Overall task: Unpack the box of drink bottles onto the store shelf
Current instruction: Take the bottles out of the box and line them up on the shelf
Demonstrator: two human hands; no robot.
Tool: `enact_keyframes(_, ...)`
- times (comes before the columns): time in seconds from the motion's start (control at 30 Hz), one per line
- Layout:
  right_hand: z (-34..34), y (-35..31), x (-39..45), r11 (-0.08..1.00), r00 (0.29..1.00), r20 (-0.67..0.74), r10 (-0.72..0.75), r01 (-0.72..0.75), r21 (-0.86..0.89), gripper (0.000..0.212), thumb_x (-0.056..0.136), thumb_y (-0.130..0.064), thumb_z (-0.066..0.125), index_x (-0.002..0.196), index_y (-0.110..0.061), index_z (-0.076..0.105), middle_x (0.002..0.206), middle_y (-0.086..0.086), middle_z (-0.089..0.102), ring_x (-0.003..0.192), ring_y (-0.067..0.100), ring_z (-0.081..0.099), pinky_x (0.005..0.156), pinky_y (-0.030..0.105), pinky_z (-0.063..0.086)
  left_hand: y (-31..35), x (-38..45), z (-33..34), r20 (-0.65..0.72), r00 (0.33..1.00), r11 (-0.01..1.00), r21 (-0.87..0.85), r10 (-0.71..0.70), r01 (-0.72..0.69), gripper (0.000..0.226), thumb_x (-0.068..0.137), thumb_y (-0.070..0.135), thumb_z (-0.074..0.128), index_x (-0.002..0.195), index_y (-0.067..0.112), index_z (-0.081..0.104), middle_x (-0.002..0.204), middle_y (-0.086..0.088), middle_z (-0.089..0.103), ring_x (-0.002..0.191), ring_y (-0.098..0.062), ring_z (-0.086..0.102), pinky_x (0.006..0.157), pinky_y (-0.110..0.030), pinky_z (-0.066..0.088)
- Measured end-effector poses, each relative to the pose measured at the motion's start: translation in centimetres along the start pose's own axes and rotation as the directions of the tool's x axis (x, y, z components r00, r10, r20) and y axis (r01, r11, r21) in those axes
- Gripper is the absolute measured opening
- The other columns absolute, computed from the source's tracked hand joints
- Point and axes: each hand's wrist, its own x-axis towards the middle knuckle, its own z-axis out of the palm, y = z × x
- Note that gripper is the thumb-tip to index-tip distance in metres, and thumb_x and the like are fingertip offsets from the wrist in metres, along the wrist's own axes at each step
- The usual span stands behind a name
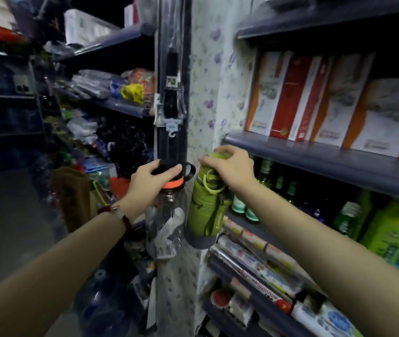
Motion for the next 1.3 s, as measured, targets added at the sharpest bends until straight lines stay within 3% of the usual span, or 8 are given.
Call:
enact_keyframes(0.1, -2.4, -1.4, 0.2, 1.0, 0.998, -0.057, 0.003, -0.003, -0.005, 0.058, 0.06, -0.046, 0.083, 0.109, -0.019, 0.069, 0.104, 0.001, 0.068, 0.105, 0.018, 0.062, 0.095, 0.037, 0.051, 1.9, 1.5, 1.4, 0.049, 0.997, 0.998, -0.01, 0.062, -0.062, 0.021, 0.073, 0.044, 0.075, 0.091, 0.032, 0.074, 0.085, 0.016, 0.072, 0.083, 0.002, 0.064, 0.068, -0.009, 0.046)
enact_keyframes(0.4, -8.2, -4.6, 0.1, 1.0, 0.972, -0.236, 0.009, -0.015, -0.022, 0.035, 0.057, -0.045, 0.084, 0.08, -0.024, 0.069, 0.085, -0.003, 0.072, 0.085, 0.012, 0.067, 0.083, 0.037, 0.057, 7.5, 4.9, 5.8, 0.207, 0.958, 0.979, -0.097, 0.199, -0.182, 0.044, 0.065, 0.054, 0.076, 0.099, 0.026, 0.073, 0.093, 0.008, 0.074, 0.093, -0.01, 0.068, 0.089, -0.028, 0.052)
enact_keyframes(0.53, -10.8, -5.9, -0.2, 0.999, 0.95, -0.314, -0.003, -0.008, -0.033, 0.047, 0.058, -0.048, 0.084, 0.093, -0.018, 0.072, 0.088, -0.002, 0.072, 0.086, 0.013, 0.067, 0.081, 0.037, 0.057, 11.0, 4.6, 8.1, 0.29, 0.916, 0.959, -0.142, 0.279, -0.247, 0.025, 0.076, 0.04, 0.074, 0.096, 0.026, 0.071, 0.089, 0.008, 0.072, 0.089, -0.01, 0.067, 0.072, -0.018, 0.048)
enact_keyframes(0.67, -13.8, -7.6, -0.4, 1.0, 0.93, -0.367, -0.016, 0.008, -0.025, 0.046, 0.063, -0.044, 0.084, 0.097, -0.016, 0.072, 0.095, 0.0, 0.07, 0.088, 0.011, 0.064, 0.066, 0.022, 0.048, 14.2, 5.0, 9.9, 0.321, 0.882, 0.938, -0.143, 0.346, -0.316, 0.028, 0.072, 0.049, 0.074, 0.092, 0.03, 0.071, 0.091, 0.008, 0.073, 0.091, -0.011, 0.068, 0.079, -0.024, 0.051)
enact_keyframes(0.87, -18.0, -10.7, -0.2, 0.997, 0.872, -0.485, -0.076, 0.078, -0.015, 0.051, 0.06, -0.047, 0.083, 0.101, -0.019, 0.072, 0.098, -0.001, 0.07, 0.093, 0.015, 0.064, 0.083, 0.031, 0.052, 19.9, 5.8, 10.8, 0.249, 0.847, 0.883, -0.153, 0.469, -0.444, 0.014, 0.073, 0.051, 0.072, 0.075, 0.037, 0.069, 0.081, 0.016, 0.072, 0.083, -0.005, 0.067, 0.076, -0.023, 0.05)
enact_keyframes(1.07, -21.2, -11.9, -0.8, 0.976, 0.761, -0.625, -0.177, 0.218, -0.011, 0.058, 0.062, -0.05, 0.081, 0.111, -0.021, 0.069, 0.107, -0.002, 0.068, 0.104, 0.016, 0.061, 0.094, 0.035, 0.05, 23.6, 6.2, 11.5, 0.088, 0.789, 0.777, -0.269, 0.608, -0.569, 0.022, 0.067, 0.055, 0.071, 0.083, 0.04, 0.069, 0.085, 0.021, 0.071, 0.089, -0.001, 0.066, 0.085, -0.023, 0.05)
enact_keyframes(1.2, -22.8, -11.4, -1.3, 0.963, 0.683, -0.702, -0.199, 0.271, -0.009, 0.057, 0.067, -0.049, 0.078, 0.117, -0.025, 0.065, 0.113, -0.006, 0.062, 0.111, 0.014, 0.051, 0.094, 0.032, 0.044, 24.6, 5.3, 13.2, 0.025, 0.745, 0.709, -0.332, 0.667, -0.623, 0.009, 0.079, 0.037, 0.071, 0.086, 0.038, 0.065, 0.086, 0.021, 0.068, 0.085, 0.009, 0.062, 0.079, -0.01, 0.047)
enact_keyframes(1.3, -23.9, -10.4, -1.5, 0.958, 0.627, -0.749, -0.215, 0.285, -0.036, 0.055, 0.068, -0.051, 0.077, 0.116, -0.028, 0.064, 0.113, -0.008, 0.062, 0.115, 0.015, 0.05, 0.098, 0.034, 0.043, 24.6, 5.1, 15.0, 0.001, 0.731, 0.691, -0.328, 0.682, -0.644, 0.02, 0.075, 0.046, 0.071, 0.092, 0.037, 0.065, 0.095, 0.015, 0.068, 0.096, -0.002, 0.063, 0.089, -0.022, 0.049)
